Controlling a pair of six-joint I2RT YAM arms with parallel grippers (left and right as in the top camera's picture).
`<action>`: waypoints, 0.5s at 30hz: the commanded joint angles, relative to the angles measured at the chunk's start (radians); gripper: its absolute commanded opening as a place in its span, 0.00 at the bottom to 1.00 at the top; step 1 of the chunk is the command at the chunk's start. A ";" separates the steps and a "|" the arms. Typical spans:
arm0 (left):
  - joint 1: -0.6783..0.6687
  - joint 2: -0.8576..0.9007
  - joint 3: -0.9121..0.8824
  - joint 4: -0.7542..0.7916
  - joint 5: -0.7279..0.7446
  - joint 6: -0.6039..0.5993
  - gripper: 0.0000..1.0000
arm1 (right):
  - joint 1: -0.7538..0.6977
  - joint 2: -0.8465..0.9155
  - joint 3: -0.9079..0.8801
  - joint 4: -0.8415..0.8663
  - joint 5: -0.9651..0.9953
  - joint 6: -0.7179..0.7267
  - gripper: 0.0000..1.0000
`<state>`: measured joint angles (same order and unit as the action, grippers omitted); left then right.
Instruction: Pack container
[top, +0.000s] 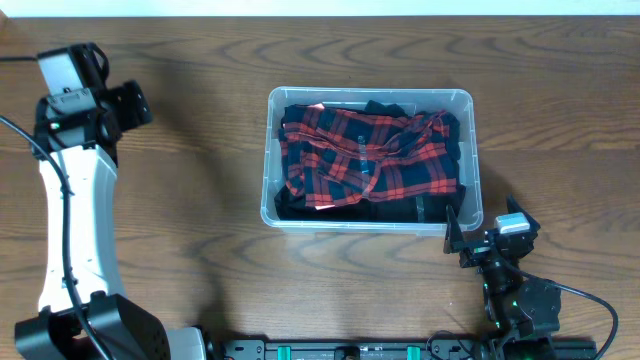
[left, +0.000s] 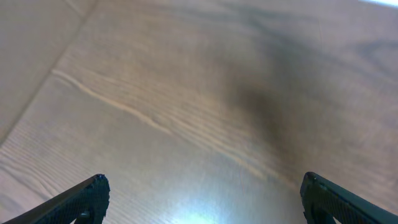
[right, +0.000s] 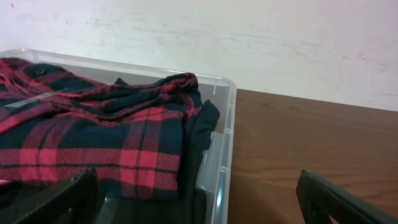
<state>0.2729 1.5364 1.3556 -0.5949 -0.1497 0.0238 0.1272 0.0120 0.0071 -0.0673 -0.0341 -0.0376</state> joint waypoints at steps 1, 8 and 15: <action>-0.002 -0.015 -0.077 -0.003 -0.009 0.001 0.98 | -0.010 -0.006 -0.002 -0.003 -0.011 -0.013 0.99; -0.002 -0.098 -0.330 0.001 -0.009 0.002 0.98 | -0.010 -0.006 -0.002 -0.003 -0.011 -0.013 0.99; -0.002 -0.223 -0.656 0.014 0.016 0.000 0.98 | -0.010 -0.006 -0.002 -0.003 -0.011 -0.013 0.99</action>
<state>0.2729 1.3560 0.7807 -0.5858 -0.1474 0.0238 0.1272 0.0120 0.0071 -0.0673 -0.0341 -0.0376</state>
